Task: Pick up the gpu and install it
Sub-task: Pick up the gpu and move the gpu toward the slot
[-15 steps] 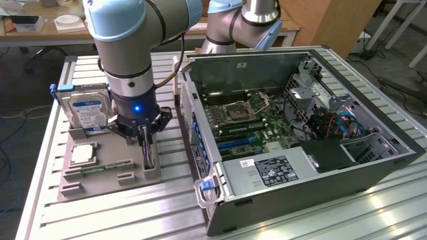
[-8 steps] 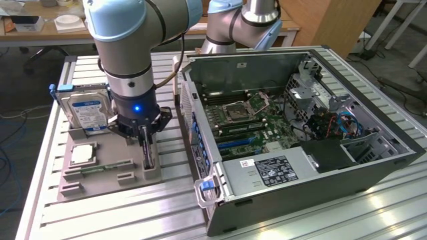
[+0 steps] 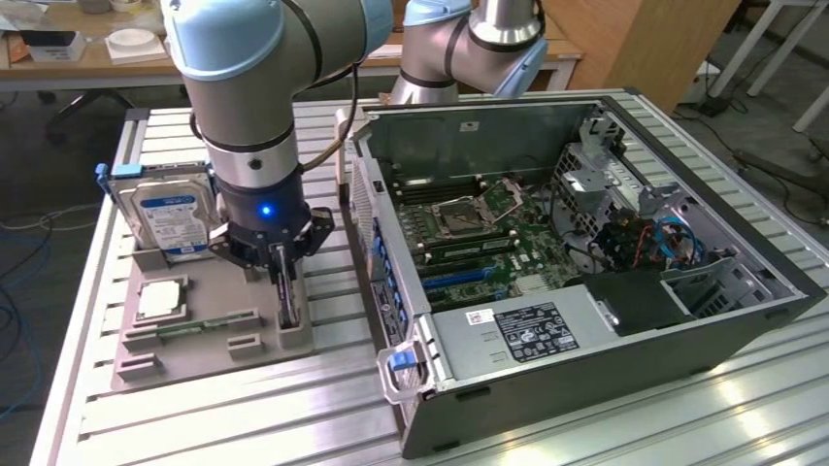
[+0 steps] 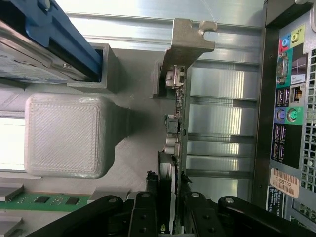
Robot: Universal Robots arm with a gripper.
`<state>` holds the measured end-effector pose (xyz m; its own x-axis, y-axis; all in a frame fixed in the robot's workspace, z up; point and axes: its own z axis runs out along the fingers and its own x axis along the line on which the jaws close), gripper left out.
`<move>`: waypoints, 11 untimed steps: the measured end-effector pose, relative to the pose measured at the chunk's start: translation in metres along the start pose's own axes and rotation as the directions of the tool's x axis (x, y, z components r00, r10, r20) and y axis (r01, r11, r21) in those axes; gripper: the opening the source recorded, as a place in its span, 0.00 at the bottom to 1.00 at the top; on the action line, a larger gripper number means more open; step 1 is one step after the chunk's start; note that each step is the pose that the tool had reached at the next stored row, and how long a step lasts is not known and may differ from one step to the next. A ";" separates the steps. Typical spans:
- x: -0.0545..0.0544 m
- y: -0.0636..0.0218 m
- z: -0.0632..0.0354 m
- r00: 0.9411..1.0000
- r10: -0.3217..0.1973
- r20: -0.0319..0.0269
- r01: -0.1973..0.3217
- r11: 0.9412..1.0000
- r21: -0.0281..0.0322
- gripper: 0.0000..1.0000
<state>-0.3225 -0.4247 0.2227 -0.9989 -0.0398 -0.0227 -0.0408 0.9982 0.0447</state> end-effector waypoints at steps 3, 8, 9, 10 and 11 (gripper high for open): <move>0.000 0.0000 0.0000 1.000 0.000 0.000 0.000 1.000 0.000 0.27; 0.000 0.0000 0.0000 1.000 0.016 0.001 -0.016 1.000 0.000 0.27; 0.000 0.0000 0.0000 1.000 0.017 0.001 -0.017 1.000 0.000 0.27; 0.000 0.0000 0.0000 1.000 0.017 0.001 -0.017 1.000 0.000 0.27; 0.000 0.0000 0.0000 1.000 0.017 0.001 -0.017 1.000 0.000 0.27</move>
<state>-0.3224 -0.4247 0.2226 -0.9995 -0.0231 -0.0229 -0.0241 0.9987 0.0447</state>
